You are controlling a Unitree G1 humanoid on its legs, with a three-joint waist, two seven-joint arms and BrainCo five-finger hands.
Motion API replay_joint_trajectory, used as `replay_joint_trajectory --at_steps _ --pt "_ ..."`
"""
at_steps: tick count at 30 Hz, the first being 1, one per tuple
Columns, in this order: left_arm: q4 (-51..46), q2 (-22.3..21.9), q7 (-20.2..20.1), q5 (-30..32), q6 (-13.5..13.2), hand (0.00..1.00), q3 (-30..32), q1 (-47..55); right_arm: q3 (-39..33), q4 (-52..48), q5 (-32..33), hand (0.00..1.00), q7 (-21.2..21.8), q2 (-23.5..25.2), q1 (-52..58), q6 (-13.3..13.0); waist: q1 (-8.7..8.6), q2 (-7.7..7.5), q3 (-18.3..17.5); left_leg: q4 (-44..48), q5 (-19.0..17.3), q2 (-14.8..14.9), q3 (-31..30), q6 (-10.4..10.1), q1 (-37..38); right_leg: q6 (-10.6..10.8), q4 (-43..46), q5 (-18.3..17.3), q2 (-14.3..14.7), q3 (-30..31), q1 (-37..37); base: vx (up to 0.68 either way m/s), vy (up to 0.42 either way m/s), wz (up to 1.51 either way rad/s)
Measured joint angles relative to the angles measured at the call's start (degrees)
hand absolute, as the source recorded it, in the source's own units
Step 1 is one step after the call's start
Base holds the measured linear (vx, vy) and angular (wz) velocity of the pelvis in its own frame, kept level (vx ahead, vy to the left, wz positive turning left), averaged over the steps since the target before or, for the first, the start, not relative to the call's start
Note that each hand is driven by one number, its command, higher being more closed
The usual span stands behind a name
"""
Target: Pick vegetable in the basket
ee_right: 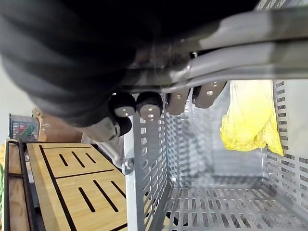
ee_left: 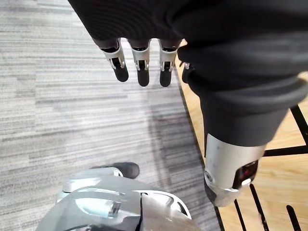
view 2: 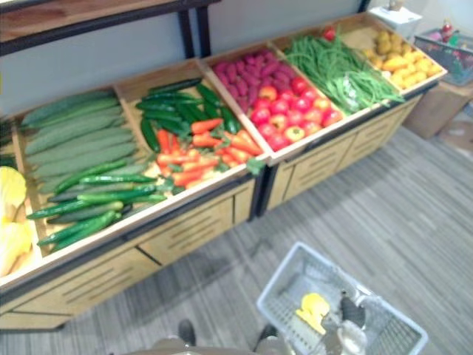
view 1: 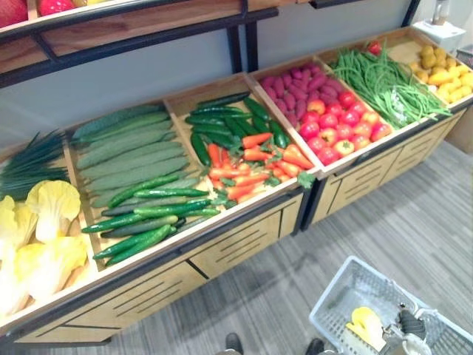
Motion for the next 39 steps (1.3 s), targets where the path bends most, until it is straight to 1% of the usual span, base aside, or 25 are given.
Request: replay_joint_trajectory --at_steps 2,4,6,7,8,9,10,12,13,14,16,19,20,21,22,23,24,25,27,29,31,33,36,37,39 --pt "0.05 0.16 -0.01 0.03 0.11 0.0 -0.08 -0.36 0.43 0.0 -0.08 1.0 -0.02 -0.01 -0.03 0.0 0.11 -0.28 0.17 -0.1 0.07 -0.57 0.78 0.41 0.99 -0.03 -0.19 0.69 -0.24 0.91 0.42 0.11 0.043 -0.19" --pt "0.55 0.64 -0.06 1.34 0.11 0.0 -0.7 -1.44 0.39 0.02 -0.07 1.0 -0.24 -0.02 -0.02 0.0 0.01 -0.5 0.31 -0.07 -0.32 -1.22 1.19 1.62 2.0 0.04 0.15 0.79 -0.62 1.86 0.66 0.17 0.04 -0.2" --pt "1.06 1.25 -0.13 2.37 0.12 0.0 -1.75 -2.07 0.32 0.03 -0.07 1.0 -0.27 -0.02 -0.12 0.04 -0.1 -0.47 0.51 0.06 -1.4 -1.59 2.31 1.83 3.12 0.28 2.61 -0.35 -1.56 3.3 -0.02 0.13 0.049 -0.31" --pt "1.29 1.61 -0.21 2.58 0.15 0.0 -2.52 -2.37 0.32 0.03 -0.11 1.0 -0.26 -0.04 -0.2 0.07 -0.14 -0.9 1.05 0.17 -2.17 -1.74 3.17 1.91 4.22 0.21 6.73 -1.73 -2.29 4.43 -1.31 0.11 0.067 -0.36" --pt "1.35 1.74 -0.22 2.79 0.15 0.0 -2.92 -2.62 0.32 0.03 -0.15 1.0 -0.29 -0.09 -0.22 0.07 -0.18 -0.47 1.35 0.17 -2.6 -1.68 3.65 1.82 5.1 -0.14 9.42 -2.25 -2.64 5.24 -2.02 0.12 0.085 -0.38" --pt "1.52 1.84 -0.26 3.43 0.14 0.0 -3.6 -3.0 0.38 0.03 -0.25 1.0 -0.24 -0.21 -0.2 0.06 -0.19 -0.74 2.41 0.2 -3.39 -1.42 4.42 1.7 6.81 -0.73 16.2 -2.63 -3.33 7.04 -4.31 0.06 0.064 -0.26" --pt "1.5 2.06 -0.27 3.53 0.13 0.0 -4.11 -3.03 0.4 0.0 -0.26 1.0 -0.25 -0.21 -0.23 0.04 -0.36 -0.51 2.42 0.19 -3.67 -1.42 4.58 1.75 7.36 -0.75 19.44 -2.63 -3.73 7.85 -5.54 0.06 0.081 -0.2" --pt "0.99 3.31 -0.33 3.48 0.11 0.0 -4.91 -3.73 0.53 -0.02 -0.25 1.0 -0.22 0.03 0.1 -0.08 -1.5 -1.38 2.95 0.09 -4.62 -1.6 4.12 2.1 9.47 -0.84 27.72 -2.7 -4.92 11.83 -8.65 0.07 0.049 0.06" --pt "1.02 3.58 -0.32 3.41 0.09 0.0 -4.93 -3.88 0.54 0.05 -0.24 1.0 -0.23 0.16 0.25 -0.03 -1.8 -1.05 3.23 -0.05 -4.69 -1.27 3.92 2.08 9.68 -0.98 28.1 -3.49 -5.1 12.32 -8.73 0.09 -0.002 0.13" --pt "1.03 3.95 -0.32 3.32 0.08 0.0 -5.0 -4.21 0.6 0.07 -0.23 1.0 -0.18 0.55 0.48 0.09 -1.89 -1.85 2.98 -0.03 -4.83 -0.8 3.85 1.84 9.73 -1.96 25.39 -4.14 -4.61 12.67 -8.73 0.1 -0.045 0.09" --pt "1.11 4.77 -0.27 3.27 0.13 0.0 -4.98 -5.21 0.61 0.15 -0.23 1.0 -0.17 0.8 0.48 0.26 -1.86 -2.48 3.17 0.27 -5.21 0.35 3.68 0.96 9.78 -1.79 20.18 -4.02 -4.14 12.68 -9.27 0.11 -0.094 0.06" --pt "1.05 5.01 -0.17 3.22 0.01 0.0 -4.99 -5.97 0.64 0.21 -0.23 1.0 -0.28 0.88 0.62 0.32 -2.02 -2.66 3.21 1.41 -5.74 2.81 2.33 -1.99 10.6 0.41 12.71 -1.69 -3.44 16.28 -10.54 0.2 -0.261 0.23" --pt "1.02 5.45 -0.17 3.21 -0.06 0.0 -4.91 -5.94 0.65 0.23 -0.24 1.0 -0.28 1.3 1.11 0.32 -2.1 -4.36 2.9 1.37 -5.8 2.48 1.22 -3.51 11.33 0.03 10.46 4.01 -3.66 19.3 -10.44 0.16 -0.26 0.37" --pt "1.59 5.35 -0.17 3.15 0.05 0.0 -4.51 -6.62 0.56 1.0 -0.22 1.0 -0.27 0.83 1.28 0.4 -2.08 -4.09 3.36 0.95 -5.69 3.41 0.48 -5.02 12.15 2.55 11.86 1.42 -2.89 19.85 -9.62 0.18 -0.307 0.4" --pt "1.54 3.42 -0.21 2.35 -0.18 0.0 -4.37 -6.78 0.57 1.83 -0.19 1.0 -0.44 -0.18 0.49 0.45 -2.11 -1.95 3.28 0.91 -4.91 6.0 -0.7 -5.91 11.61 1.66 12.64 0.26 -0.76 18.42 -9.79 0.14 -0.228 0.26" --pt "1.55 2.49 -0.18 1.86 -0.27 0.0 -3.94 -7.02 0.58 1.87 -0.18 1.0 -0.42 -0.74 0.41 0.47 -2.09 -1.17 3.42 0.86 -4.72 6.98 -1.21 -6.06 11.65 1.09 12.83 -0.5 0.08 17.67 -9.91 0.18 -0.252 0.15" --pt "1.59 1.51 -0.2 1.42 -0.31 0.0 -3.54 -7.11 0.6 2.07 -0.18 1.0 -0.36 -1.54 -0.04 0.61 -2.0 0.28 3.52 0.72 -3.94 8.22 -1.58 -6.69 11.5 0.42 13.05 -1.09 1.2 16.97 -9.92 0.15 -0.244 0.14" --pt "1.61 0.77 -0.22 1.09 -0.32 0.0 -2.65 -7.06 0.61 2.1 -0.17 1.0 -0.21 -1.84 -0.18 0.82 -2.06 1.16 3.14 0.33 -1.89 8.97 -2.52 -7.01 10.97 -0.27 13.13 -1.65 1.91 16.15 -9.86 0.13 -0.234 0.17" --pt "1.52 0.59 -0.26 0.63 -0.51 0.0 -0.55 -6.94 0.89 2.15 -0.13 1.0 0.25 -1.83 -0.1 0.82 -2.0 1.33 2.82 1.83 1.37 9.38 -2.73 -6.78 9.81 -1.17 12.85 -2.79 2.32 15.3 -9.26 0.08 -0.262 0.28" --pt "1.63 0.56 -0.65 -1.43 -0.52 0.0 1.2 -6.7 1.1 2.2 -0.02 1.0 0.36 -1.82 0.34 0.83 -2.01 0.94 2.92 8.33 1.75 10.52 -5.38 -6.29 6.38 -1.8 11.47 -3.79 2.23 13.73 -7.54 0.03 -0.192 0.36" --pt "1.4 0.59 -1.56 -2.96 -0.5 0.0 2.27 -5.75 1.1 2.41 -0.02 1.0 0.95 -1.76 1.42 0.84 -1.98 -0.05 2.83 14.28 4.14 10.87 -6.82 -4.01 3.87 -1.89 9.73 -3.82 1.82 12.7 -4.69 0.05 -0.152 0.34" --pt "1.18 0.57 -1.64 -3.52 -0.51 0.0 2.61 -4.93 0.96 2.43 -0.02 1.0 1.46 -1.77 2.35 0.83 -1.78 -1.4 2.76 18.41 8.49 11.3 -5.09 -0.7 2.62 -2.13 7.22 -3.93 1.53 11.86 -1.43 0.04 -0.142 0.24" --pt "0.88 0.36 -2.41 -3.52 -0.72 0.0 2.09 -4.25 0.36 2.45 -0.02 1.0 1.42 -1.89 2.37 0.83 -1.8 -0.86 2.44 19.45 11.92 11.58 -3.46 0.85 1.37 -2.58 4.91 -3.63 1.38 12.04 0.5 0.06 -0.082 0.07" --pt "0.56 0.32 -2.5 -3.52 -0.73 0.0 1.73 -4.28 0.37 2.46 -0.03 1.0 1.42 -1.91 2.38 0.83 -1.75 -0.86 2.44 19.56 11.06 11.18 -3.53 0.13 1.2 -2.84 4.7 -3.46 1.13 12.1 0.52 0.08 -0.021 0.01" --pt "-2.34 0.29 -2.52 -3.51 -0.76 0.0 -1.24 -3.8 0.3 2.37 0.0 1.0 1.39 -2.19 2.38 0.82 -1.71 -0.87 2.44 16.76 5.21 7.54 -2.73 -1.44 0.74 -3.72 4.11 -2.67 -0.03 12.43 0.49 0.07 0.065 -0.02"
